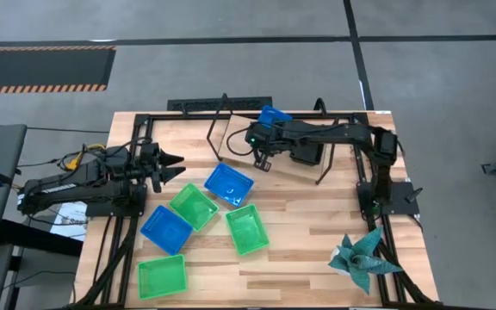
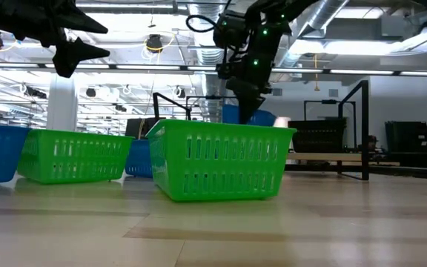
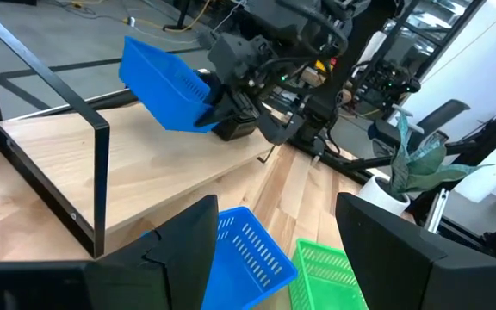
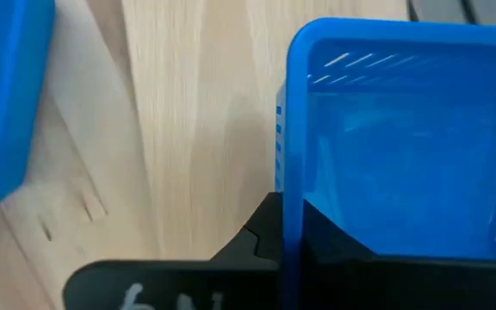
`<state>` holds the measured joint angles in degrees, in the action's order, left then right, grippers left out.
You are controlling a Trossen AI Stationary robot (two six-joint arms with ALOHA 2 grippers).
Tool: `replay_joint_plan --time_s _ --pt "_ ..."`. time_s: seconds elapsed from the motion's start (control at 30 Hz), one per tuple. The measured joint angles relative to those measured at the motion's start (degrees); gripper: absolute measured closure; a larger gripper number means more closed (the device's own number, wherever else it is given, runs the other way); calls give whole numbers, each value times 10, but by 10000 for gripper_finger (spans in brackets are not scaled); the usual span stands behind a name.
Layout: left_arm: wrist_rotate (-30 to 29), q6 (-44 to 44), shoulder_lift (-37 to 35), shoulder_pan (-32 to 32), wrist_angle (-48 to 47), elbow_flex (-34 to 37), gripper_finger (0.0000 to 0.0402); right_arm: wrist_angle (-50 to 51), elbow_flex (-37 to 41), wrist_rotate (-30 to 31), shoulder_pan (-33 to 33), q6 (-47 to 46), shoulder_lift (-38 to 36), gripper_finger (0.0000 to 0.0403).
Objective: Stack baskets on shelf by color
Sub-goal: Put the bottom right blue bin on the shelf
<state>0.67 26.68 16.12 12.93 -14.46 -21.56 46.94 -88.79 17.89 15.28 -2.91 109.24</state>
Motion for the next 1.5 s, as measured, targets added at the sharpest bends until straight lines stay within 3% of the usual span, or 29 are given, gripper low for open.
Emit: replay_joint_plan --time_s 0.8,1.5 --pt "0 1 0 0 -3 0 175 73 1 -61 1 63 25 382" --pt "0 1 0 0 -3 0 175 74 1 -61 -2 92 23 296"
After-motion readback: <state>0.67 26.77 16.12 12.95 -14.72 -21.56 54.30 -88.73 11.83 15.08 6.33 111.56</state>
